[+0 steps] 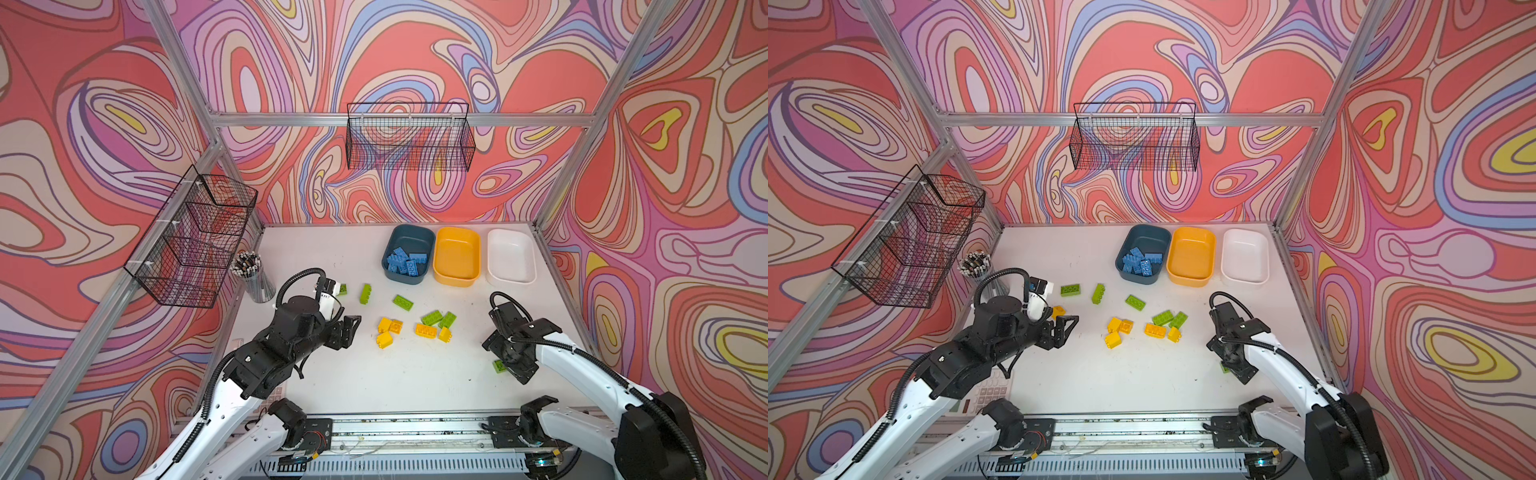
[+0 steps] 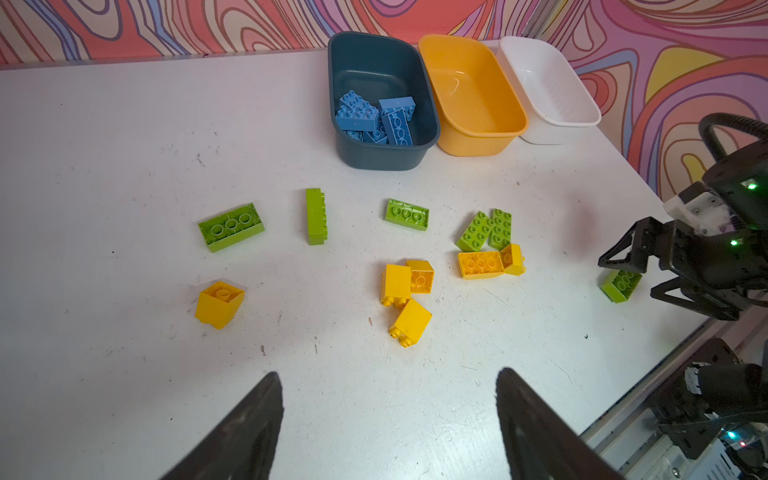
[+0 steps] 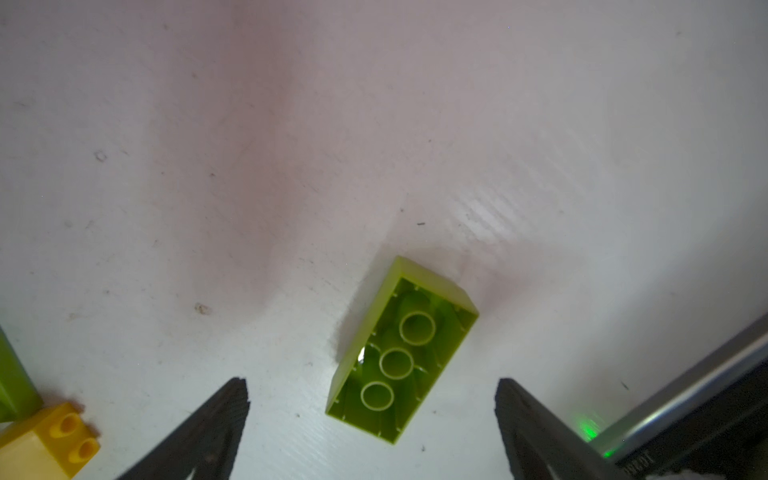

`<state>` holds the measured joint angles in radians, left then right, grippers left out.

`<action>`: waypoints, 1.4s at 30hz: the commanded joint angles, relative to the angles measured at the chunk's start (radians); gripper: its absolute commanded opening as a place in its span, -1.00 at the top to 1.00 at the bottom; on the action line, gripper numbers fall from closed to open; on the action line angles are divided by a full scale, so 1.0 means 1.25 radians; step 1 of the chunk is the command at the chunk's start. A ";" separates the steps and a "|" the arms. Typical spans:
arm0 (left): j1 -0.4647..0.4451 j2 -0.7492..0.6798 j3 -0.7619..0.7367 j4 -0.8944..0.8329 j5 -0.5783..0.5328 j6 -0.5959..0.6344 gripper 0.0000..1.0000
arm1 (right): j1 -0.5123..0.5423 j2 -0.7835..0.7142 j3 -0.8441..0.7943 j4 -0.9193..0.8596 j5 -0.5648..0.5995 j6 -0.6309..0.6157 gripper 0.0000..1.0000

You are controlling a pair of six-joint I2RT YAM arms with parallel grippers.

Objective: Sort the legos into containers by color
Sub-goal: 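Close the right gripper on the lime-green brick and lift it, then carry the lime-green brick with the right gripper into the yellow bin and release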

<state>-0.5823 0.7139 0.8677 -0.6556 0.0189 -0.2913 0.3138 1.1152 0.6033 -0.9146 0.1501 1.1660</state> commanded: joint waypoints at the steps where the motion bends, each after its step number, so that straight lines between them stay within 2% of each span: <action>1: 0.002 -0.002 -0.008 -0.010 0.004 0.006 -0.60 | 0.002 0.011 -0.009 0.058 -0.012 0.019 -0.89; 4: 0.002 0.001 -0.008 -0.011 0.006 0.006 -0.60 | 0.002 0.020 -0.026 0.081 -0.019 0.018 -0.74; 12: 0.002 0.003 -0.008 -0.011 0.005 0.008 -0.60 | 0.002 0.055 -0.054 0.116 -0.013 0.002 -0.54; 15: 0.002 0.005 -0.009 -0.011 0.003 0.007 -0.61 | 0.002 0.060 -0.039 0.107 0.007 -0.023 -0.36; 17: 0.002 0.005 -0.009 -0.011 0.004 0.008 -0.60 | 0.002 0.061 -0.027 0.100 0.021 -0.043 -0.13; 19: 0.002 0.006 -0.009 -0.011 0.003 0.009 -0.61 | 0.002 0.063 -0.018 0.091 0.035 -0.065 0.29; 20: 0.002 0.006 -0.009 -0.011 0.003 0.008 -0.61 | 0.003 0.062 -0.016 0.088 0.037 -0.069 0.43; 25: 0.002 0.007 -0.009 -0.011 0.001 0.008 -0.60 | 0.002 0.069 -0.015 0.084 0.045 -0.096 0.47; 26: 0.002 0.009 -0.009 -0.011 0.001 0.008 -0.60 | 0.003 0.070 -0.011 0.086 0.044 -0.110 0.56; 28: 0.002 0.010 -0.009 -0.012 0.000 0.010 -0.60 | 0.003 0.077 0.007 0.087 0.041 -0.155 0.62; 35: 0.002 0.021 -0.009 -0.009 0.001 0.011 -0.60 | 0.004 0.111 0.132 0.046 0.074 -0.325 0.59; 38: 0.002 0.037 -0.007 -0.011 0.001 0.011 -0.60 | 0.003 0.114 0.195 0.061 0.025 -0.412 0.57; 42: 0.002 0.055 -0.005 -0.009 -0.006 0.011 -0.60 | 0.003 0.111 0.269 0.091 -0.013 -0.466 0.57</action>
<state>-0.5823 0.7734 0.8677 -0.6556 0.0185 -0.2882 0.3138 1.2549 0.8864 -0.8215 0.1680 0.6830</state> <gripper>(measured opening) 0.803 0.317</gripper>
